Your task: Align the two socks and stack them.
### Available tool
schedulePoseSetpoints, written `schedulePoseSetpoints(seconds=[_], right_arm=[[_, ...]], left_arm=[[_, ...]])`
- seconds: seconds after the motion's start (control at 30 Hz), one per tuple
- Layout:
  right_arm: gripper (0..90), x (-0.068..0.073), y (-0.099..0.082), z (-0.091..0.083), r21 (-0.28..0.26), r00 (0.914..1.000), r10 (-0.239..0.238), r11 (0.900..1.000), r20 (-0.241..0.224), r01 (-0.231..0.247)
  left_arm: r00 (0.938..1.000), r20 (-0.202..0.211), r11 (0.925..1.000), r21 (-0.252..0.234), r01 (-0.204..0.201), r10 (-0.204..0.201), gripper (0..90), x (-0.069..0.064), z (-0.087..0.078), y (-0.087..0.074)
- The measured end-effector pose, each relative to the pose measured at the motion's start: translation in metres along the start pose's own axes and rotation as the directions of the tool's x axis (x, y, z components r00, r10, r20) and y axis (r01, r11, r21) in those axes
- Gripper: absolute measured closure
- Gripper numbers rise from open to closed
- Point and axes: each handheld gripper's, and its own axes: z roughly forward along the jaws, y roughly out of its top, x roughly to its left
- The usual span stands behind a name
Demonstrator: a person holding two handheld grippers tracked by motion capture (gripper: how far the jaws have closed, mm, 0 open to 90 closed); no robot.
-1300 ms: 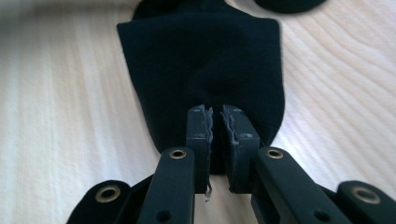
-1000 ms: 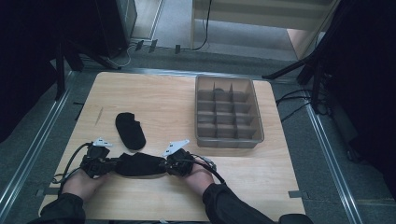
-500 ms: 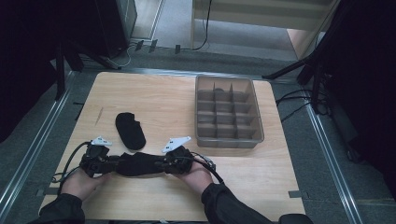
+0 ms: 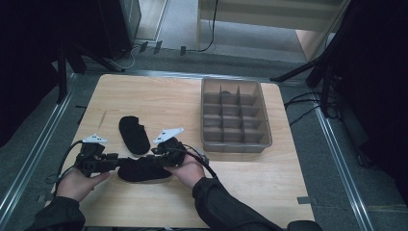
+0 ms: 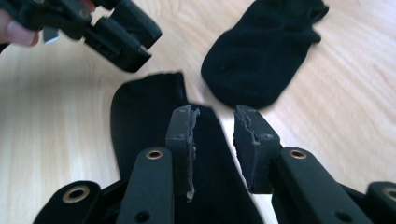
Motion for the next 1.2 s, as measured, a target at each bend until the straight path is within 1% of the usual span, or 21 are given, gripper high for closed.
schedulePoseSetpoints(seconds=[0.03, 0.07, 0.13, 0.17, 0.2, 0.23, 0.37, 0.4, 0.43, 0.53, 0.6, 0.63, 0.67, 0.7, 0.77, 0.83, 0.9, 0.97, 1.03, 1.1, 1.2], right_arm=[[67.5, -0.001, 0.003, 0.003, 0.0, 0.9999, 0.011, 0.9999, 0.001, -0.011], [67.5, -0.001, 0.003, 0.003, 0.0, 0.9999, 0.011, 0.9999, 0.001, -0.011], [66.8, -0.002, 0.012, 0.013, -0.002, 0.9998, 0.017, 0.9999, 0.009, -0.017], [66.8, -0.002, 0.012, 0.013, -0.002, 0.9998, 0.017, 0.9999, 0.009, -0.017], [65.9, -0.003, 0.017, 0.02, -0.003, 0.9997, 0.017, 0.9999, 0.017, -0.017], [65.9, -0.003, 0.017, 0.02, -0.003, 0.9997, 0.017, 0.9999, 0.017, -0.017], [64.6, -0.005, 0.023, 0.035, 0.001, 0.9991, 0.02, 0.9998, 0.038, -0.02], [63.1, -0.007, 0.024, 0.039, 0.005, 0.9987, 0.024, 0.9997, 0.044, -0.024], [61.5, -0.011, 0.024, 0.046, 0.007, 0.9974, 0.03, 0.9995, 0.066, -0.031], [59.8, -0.015, 0.025, 0.051, 0.012, 0.9962, 0.048, 0.9987, 0.073, -0.049], [61.0, -0.016, 0.026, 0.055, 0.017, 0.9957, 0.055, 0.9982, 0.075, -0.057], [63.9, -0.015, 0.025, 0.057, 0.028, 0.9961, 0.056, 0.9979, 0.067, -0.058], [65.4, -0.013, 0.025, 0.058, 0.04, 0.9965, 0.047, 0.998, 0.069, -0.05], [71.1, -0.01, 0.024, 0.058, 0.048, 0.9971, 0.045, 0.9977, 0.062, -0.048], [73.5, -0.009, 0.024, 0.057, 0.042, 0.9977, 0.045, 0.998, 0.051, -0.047], [78.8, -0.005, 0.025, 0.056, 0.032, 0.9987, 0.034, 0.9988, 0.039, -0.036], [80.3, -0.001, 0.026, 0.058, 0.036, 0.9989, 0.023, 0.999, 0.04, -0.025], [81.2, -0.001, 0.023, 0.064, 0.07, 0.9985, 0.025, 0.9971, 0.048, -0.029], [81.3, -0.001, 0.021, 0.065, 0.084, 0.9982, 0.032, 0.9959, 0.051, -0.036], [81.2, -0.005, 0.015, 0.065, 0.108, 0.9976, 0.036, 0.9933, 0.06, -0.042], [80.9, -0.01, 0.011, 0.06, 0.115, 0.9973, 0.036, 0.9924, 0.064, -0.043]], left_arm=[[1.0, 0.004, 1.0, -0.004, 0.006, -0.006, 55.1, 0.001, 0.0, 0.001], [1.0, 0.004, 1.0, -0.004, 0.006, -0.006, 55.1, 0.001, 0.0, 0.001], [0.9998, 0.016, 0.9997, -0.018, 0.016, -0.016, 55.0, 0.004, -0.002, 0.004], [0.9998, 0.016, 0.9997, -0.018, 0.016, -0.016, 55.1, 0.004, -0.002, 0.004], [0.9996, 0.017, 0.9995, -0.025, 0.022, -0.022, 55.0, 0.007, -0.002, 0.005], [0.9996, 0.017, 0.9995, -0.025, 0.022, -0.022, 55.0, 0.007, -0.002, 0.005], [0.9993, 0.022, 0.999, -0.029, 0.032, -0.032, 55.0, 0.013, -0.002, 0.008], [0.9992, 0.025, 0.9991, -0.026, 0.032, -0.031, 54.9, 0.014, -0.002, 0.008], [0.9994, 0.02, 0.9991, -0.028, 0.03, -0.03, 54.8, 0.015, -0.002, 0.009], [0.9988, 0.024, 0.9984, -0.035, 0.044, -0.043, 54.8, 0.018, -0.003, 0.009], [0.9985, 0.025, 0.998, -0.04, 0.049, -0.048, 54.5, 0.019, -0.004, 0.009], [0.9984, 0.026, 0.9977, -0.043, 0.052, -0.051, 54.5, 0.02, -0.005, 0.009], [0.9983, 0.026, 0.9977, -0.043, 0.054, -0.053, 54.5, 0.02, -0.005, 0.009], [0.9984, 0.023, 0.9977, -0.043, 0.052, -0.051, 54.5, 0.021, -0.006, 0.009], [0.9982, 0.023, 0.9973, -0.047, 0.057, -0.056, 54.4, 0.021, -0.006, 0.009], [0.998, 0.023, 0.9971, -0.047, 0.059, -0.058, 54.4, 0.021, -0.006, 0.009], [0.9983, 0.022, 0.9974, -0.045, 0.056, -0.055, 54.3, 0.02, -0.006, 0.009], [0.9984, 0.02, 0.9976, -0.044, 0.054, -0.053, 54.1, 0.021, -0.006, 0.008], [0.9983, 0.019, 0.9974, -0.044, 0.056, -0.055, 54.0, 0.021, -0.007, 0.008], [0.9979, 0.015, 0.9969, -0.047, 0.064, -0.063, 54.0, 0.022, -0.007, 0.008], [0.998, 0.013, 0.9969, -0.047, 0.063, -0.063, 53.8, 0.022, -0.006, 0.008]])
